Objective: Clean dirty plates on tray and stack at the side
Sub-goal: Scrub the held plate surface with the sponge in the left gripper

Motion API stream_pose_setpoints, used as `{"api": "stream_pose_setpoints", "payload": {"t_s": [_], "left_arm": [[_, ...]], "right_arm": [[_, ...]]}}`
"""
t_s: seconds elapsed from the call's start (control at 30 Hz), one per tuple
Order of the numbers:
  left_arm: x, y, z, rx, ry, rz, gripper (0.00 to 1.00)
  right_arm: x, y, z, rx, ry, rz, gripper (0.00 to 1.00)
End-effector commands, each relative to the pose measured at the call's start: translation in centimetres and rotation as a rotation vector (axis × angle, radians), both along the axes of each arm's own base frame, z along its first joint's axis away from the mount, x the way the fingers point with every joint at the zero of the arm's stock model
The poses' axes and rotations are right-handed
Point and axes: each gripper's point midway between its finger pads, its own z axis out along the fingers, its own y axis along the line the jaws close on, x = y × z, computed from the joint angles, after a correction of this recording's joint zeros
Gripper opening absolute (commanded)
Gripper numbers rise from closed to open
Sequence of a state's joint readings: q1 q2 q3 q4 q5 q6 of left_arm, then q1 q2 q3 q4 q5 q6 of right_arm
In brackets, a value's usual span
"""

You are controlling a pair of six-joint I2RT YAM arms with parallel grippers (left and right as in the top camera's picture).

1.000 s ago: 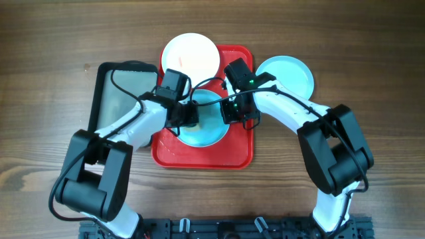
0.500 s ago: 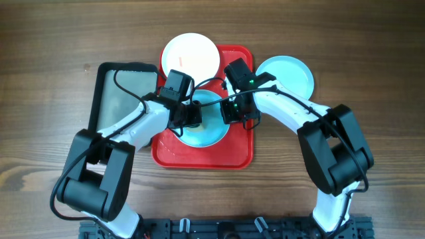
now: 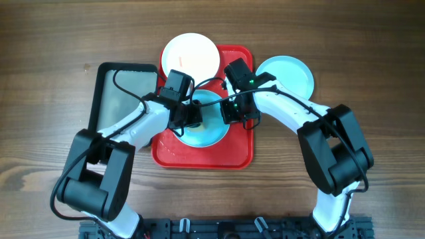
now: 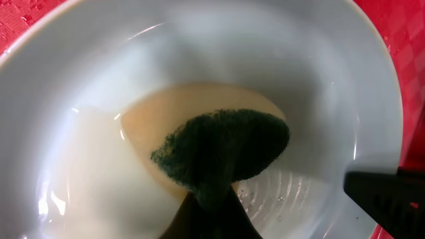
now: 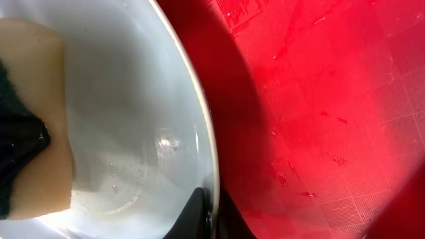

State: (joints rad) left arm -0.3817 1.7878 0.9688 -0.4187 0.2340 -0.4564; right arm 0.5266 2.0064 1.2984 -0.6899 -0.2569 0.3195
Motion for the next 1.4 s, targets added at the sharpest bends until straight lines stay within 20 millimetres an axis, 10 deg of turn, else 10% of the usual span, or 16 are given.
{"api": "stream_pose_setpoints", "payload": {"t_s": [0.0, 0.9, 1.37], "left_arm": [[-2.5, -1.9, -1.9, -0.019, 0.083, -0.046, 0.04], [-2.5, -3.5, -1.4, -0.034, 0.049, -0.088, 0.04], [0.7, 1.8, 6.7, -0.073, -0.097, 0.049, 0.04]], "right_arm": [[-0.2, 0.7, 0.5, 0.017, -0.014, 0.042, 0.04], [-0.2, 0.7, 0.5, 0.019, -0.017, 0.042, 0.04], [-0.1, 0.8, 0.5, 0.02, -0.02, 0.041, 0.04]]}}
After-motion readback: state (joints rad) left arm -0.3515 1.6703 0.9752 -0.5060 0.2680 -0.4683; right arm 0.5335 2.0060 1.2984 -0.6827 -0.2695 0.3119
